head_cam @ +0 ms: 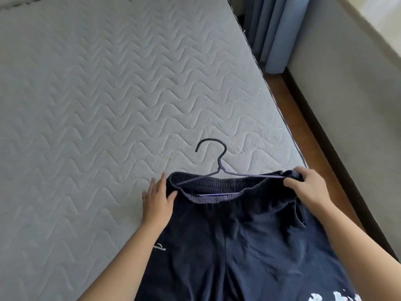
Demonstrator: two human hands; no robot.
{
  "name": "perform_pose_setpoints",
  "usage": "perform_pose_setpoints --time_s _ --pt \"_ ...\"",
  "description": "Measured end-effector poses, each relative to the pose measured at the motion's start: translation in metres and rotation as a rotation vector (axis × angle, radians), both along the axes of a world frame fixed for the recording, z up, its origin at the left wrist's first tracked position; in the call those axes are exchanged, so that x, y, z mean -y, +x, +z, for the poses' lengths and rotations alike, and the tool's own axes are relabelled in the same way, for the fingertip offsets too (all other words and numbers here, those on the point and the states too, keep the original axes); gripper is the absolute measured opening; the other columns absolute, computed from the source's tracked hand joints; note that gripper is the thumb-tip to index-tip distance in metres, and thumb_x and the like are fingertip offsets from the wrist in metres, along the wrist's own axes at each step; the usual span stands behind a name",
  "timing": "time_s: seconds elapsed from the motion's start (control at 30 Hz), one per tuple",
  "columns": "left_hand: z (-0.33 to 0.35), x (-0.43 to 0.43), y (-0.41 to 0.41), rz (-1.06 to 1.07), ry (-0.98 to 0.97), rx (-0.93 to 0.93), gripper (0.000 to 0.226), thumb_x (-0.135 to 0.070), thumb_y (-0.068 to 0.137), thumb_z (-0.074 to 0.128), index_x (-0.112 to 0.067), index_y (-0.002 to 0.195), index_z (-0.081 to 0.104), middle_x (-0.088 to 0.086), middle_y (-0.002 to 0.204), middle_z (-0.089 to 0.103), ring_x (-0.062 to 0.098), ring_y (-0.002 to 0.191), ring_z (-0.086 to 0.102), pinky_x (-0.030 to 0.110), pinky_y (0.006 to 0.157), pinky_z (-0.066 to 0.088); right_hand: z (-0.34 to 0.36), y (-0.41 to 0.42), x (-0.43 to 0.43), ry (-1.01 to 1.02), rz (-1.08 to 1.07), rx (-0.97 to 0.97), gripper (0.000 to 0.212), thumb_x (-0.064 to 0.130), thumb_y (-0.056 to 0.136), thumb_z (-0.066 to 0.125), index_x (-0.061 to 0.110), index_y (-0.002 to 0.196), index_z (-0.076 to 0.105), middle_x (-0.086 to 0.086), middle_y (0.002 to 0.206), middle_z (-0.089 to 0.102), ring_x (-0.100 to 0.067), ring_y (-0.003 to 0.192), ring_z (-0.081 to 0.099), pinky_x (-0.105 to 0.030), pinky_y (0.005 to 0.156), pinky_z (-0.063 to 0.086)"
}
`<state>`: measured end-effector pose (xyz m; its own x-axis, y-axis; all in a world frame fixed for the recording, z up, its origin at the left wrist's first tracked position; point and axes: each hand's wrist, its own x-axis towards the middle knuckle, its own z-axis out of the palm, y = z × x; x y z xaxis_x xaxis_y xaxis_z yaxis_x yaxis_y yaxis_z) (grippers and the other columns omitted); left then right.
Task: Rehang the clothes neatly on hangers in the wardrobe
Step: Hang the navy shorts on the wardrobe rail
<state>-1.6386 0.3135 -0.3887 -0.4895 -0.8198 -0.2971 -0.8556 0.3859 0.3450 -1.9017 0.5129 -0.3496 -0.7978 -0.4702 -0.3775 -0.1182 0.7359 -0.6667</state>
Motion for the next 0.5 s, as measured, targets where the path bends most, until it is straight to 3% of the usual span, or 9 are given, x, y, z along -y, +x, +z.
perform_pose_setpoints --time_s 0.07,0.17,0.27,0.33,0.43,0.5 --pt "0.031 -0.004 0.008 -0.012 0.036 -0.069 0.041 -0.026 0.091 0.051 -0.013 0.13 0.045 0.008 0.131 0.055 0.029 0.124 0.045 0.047 0.107 0.029 0.024 0.011 -0.016 -0.023 -0.015 0.001 0.023 0.027 0.055 0.053 0.009 0.054 0.038 -0.004 0.056 0.038 -0.02 0.057 0.035 -0.033 0.052 0.027" --pt "0.084 -0.022 0.025 0.016 0.107 -0.15 0.021 -0.026 0.088 0.057 -0.014 0.105 0.058 0.003 0.101 0.067 0.026 0.095 0.059 0.037 0.083 0.047 0.056 0.023 -0.041 -0.029 -0.021 0.023 0.025 0.029 0.055 0.054 0.006 0.062 0.049 -0.011 0.062 0.05 -0.024 0.063 0.044 -0.031 0.054 0.032" --pt "0.129 -0.052 0.051 0.111 0.147 -0.206 0.023 -0.026 0.084 0.063 -0.014 0.104 0.06 0.001 0.096 0.067 0.02 0.092 0.061 0.029 0.077 0.047 0.086 0.039 -0.068 -0.066 0.015 0.057 0.016 0.026 0.064 0.064 0.013 0.069 0.055 -0.008 0.069 0.058 -0.027 0.071 0.052 -0.034 0.061 0.036" --pt "0.155 -0.075 0.073 0.195 0.128 -0.238 0.026 -0.025 0.081 0.067 -0.014 0.103 0.062 0.0 0.094 0.067 0.018 0.09 0.06 0.027 0.076 0.045 0.101 0.054 -0.087 -0.1 0.058 0.077 0.017 0.014 0.073 0.069 0.02 0.073 0.053 -0.001 0.073 0.058 -0.027 0.076 0.054 -0.034 0.065 0.039" --pt "0.19 -0.11 0.105 0.303 0.099 -0.284 0.017 -0.022 0.073 0.075 -0.018 0.086 0.063 -0.006 0.08 0.065 0.017 0.082 0.061 0.026 0.071 0.043 0.121 0.077 -0.112 -0.144 0.122 0.061 0.018 0.009 0.076 0.069 0.016 0.084 0.054 -0.002 0.078 0.058 -0.021 0.069 0.053 -0.012 0.052 0.042" --pt "0.206 -0.133 0.124 0.359 0.077 -0.292 0.019 -0.021 0.072 0.076 -0.022 0.079 0.059 -0.011 0.074 0.062 0.018 0.078 0.06 0.025 0.068 0.041 0.13 0.094 -0.122 -0.158 0.162 0.013 0.017 0.009 0.077 0.069 0.012 0.086 0.055 -0.004 0.078 0.058 -0.018 0.068 0.052 -0.008 0.049 0.04"
